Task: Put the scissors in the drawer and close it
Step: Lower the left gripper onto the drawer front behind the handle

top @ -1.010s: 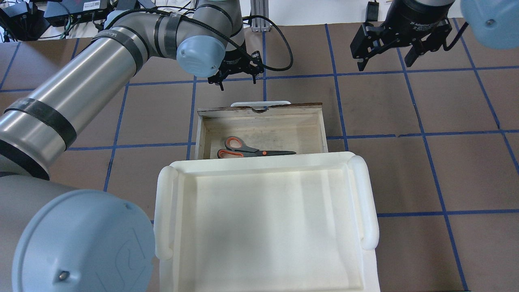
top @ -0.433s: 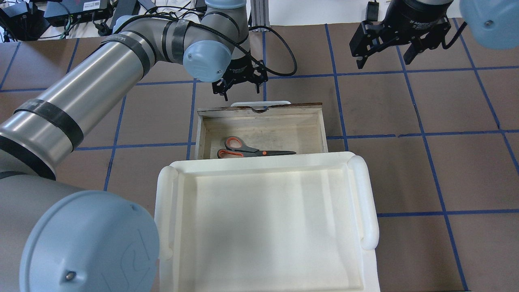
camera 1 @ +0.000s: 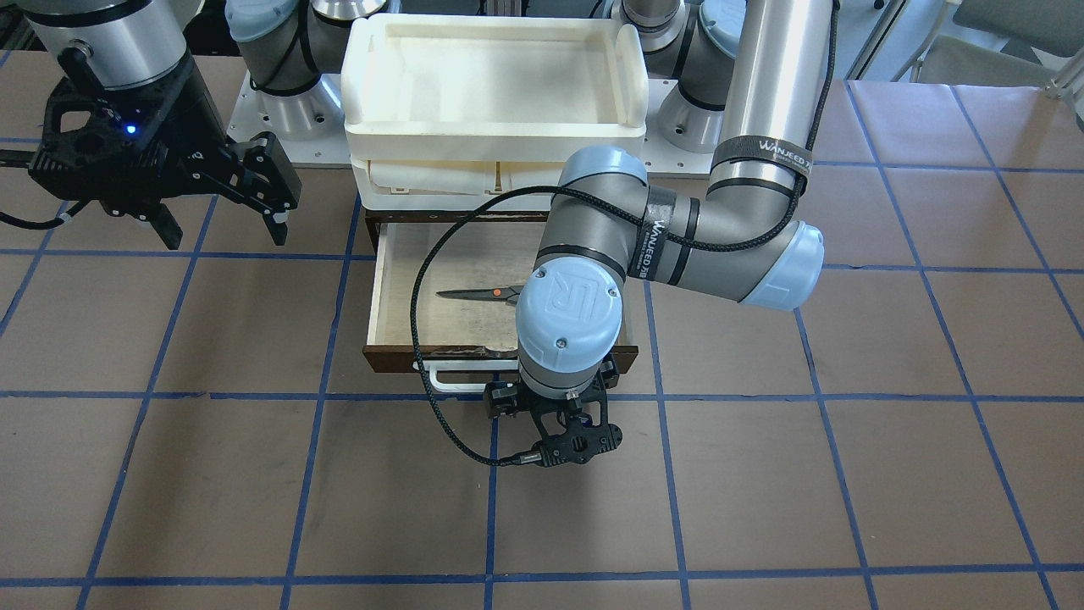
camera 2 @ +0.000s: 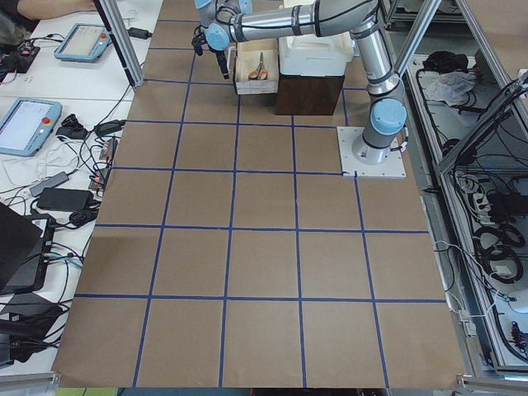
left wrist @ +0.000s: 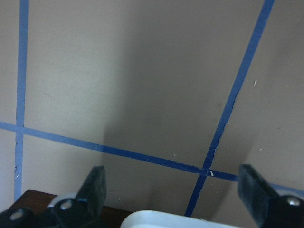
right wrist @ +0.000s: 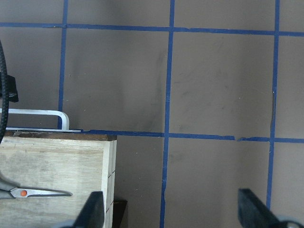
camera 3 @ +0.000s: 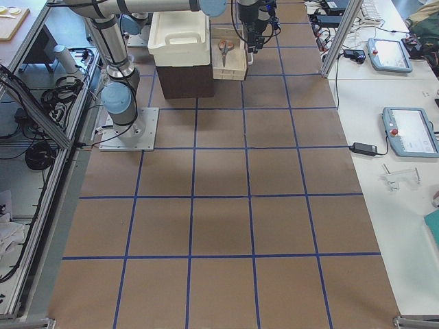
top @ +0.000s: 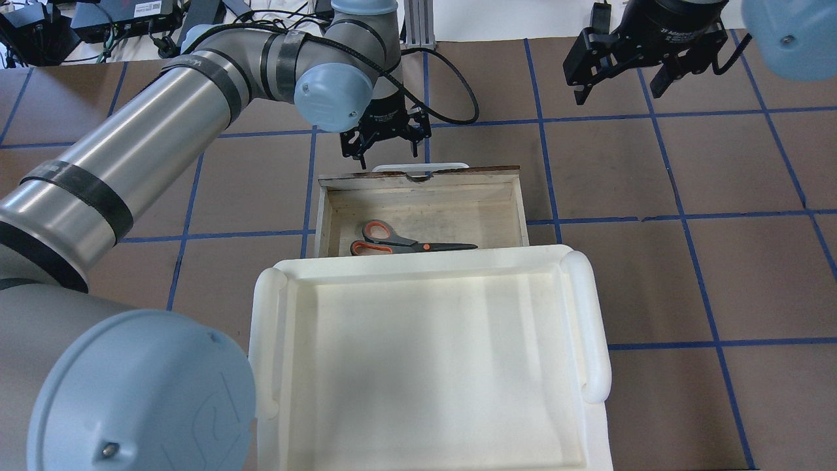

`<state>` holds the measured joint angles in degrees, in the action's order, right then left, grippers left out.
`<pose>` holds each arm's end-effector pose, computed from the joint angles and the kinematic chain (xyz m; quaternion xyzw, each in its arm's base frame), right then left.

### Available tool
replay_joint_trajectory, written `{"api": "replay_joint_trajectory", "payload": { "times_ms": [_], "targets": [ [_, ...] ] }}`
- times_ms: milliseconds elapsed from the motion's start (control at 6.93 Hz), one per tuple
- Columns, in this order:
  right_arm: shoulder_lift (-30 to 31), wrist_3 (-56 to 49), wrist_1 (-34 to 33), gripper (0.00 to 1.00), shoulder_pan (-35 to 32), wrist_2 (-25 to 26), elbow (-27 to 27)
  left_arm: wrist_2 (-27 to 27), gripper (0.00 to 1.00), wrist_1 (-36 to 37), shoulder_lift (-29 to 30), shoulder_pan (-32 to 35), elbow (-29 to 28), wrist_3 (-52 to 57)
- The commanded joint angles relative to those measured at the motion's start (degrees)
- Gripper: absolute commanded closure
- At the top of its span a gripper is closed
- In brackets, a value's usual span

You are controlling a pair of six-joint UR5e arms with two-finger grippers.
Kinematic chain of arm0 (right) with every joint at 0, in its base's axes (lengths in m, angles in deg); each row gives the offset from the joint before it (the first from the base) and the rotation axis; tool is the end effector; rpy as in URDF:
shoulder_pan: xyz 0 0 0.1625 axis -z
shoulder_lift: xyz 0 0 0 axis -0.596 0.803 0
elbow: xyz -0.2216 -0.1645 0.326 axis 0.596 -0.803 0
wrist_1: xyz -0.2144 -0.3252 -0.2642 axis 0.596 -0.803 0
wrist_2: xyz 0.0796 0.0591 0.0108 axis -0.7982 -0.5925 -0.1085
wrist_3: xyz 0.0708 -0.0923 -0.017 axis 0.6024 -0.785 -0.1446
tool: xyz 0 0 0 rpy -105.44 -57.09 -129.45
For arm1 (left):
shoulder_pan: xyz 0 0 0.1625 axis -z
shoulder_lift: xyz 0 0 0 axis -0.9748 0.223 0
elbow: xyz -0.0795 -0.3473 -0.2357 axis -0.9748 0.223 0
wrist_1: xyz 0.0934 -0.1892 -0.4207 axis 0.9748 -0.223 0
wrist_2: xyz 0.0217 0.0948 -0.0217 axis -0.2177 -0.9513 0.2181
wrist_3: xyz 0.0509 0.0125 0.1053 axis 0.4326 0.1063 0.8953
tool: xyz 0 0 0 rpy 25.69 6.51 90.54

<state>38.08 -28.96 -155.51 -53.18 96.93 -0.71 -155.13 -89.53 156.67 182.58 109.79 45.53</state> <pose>0.1339 -0.5827 0.5103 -0.0275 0.9971 -0.0707 0.0103 -0.3298 -0.6815 0.2516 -0.1262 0.9891 0.0739 0.0175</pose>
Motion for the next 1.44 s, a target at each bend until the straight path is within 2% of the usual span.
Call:
{"api": "replay_joint_trajectory", "payload": {
  "times_ms": [0, 722, 1299],
  "targets": [
    [0.06, -0.48, -0.51, 0.00, 0.21, -0.06, 0.04, 1.31, 0.00, -1.38, -0.05, 0.00, 0.01, -0.07],
    [-0.11, 0.13, -0.96, 0.00, -0.06, -0.24, 0.13, 1.66, 0.00, -5.34, -0.58, 0.09, 0.01, 0.02],
    [-0.20, -0.66, -0.96, 0.00, 0.21, 0.55, 0.22, 2.97, 0.00, -11.57, -1.81, 0.09, 0.27, -0.07]
  ]
}}
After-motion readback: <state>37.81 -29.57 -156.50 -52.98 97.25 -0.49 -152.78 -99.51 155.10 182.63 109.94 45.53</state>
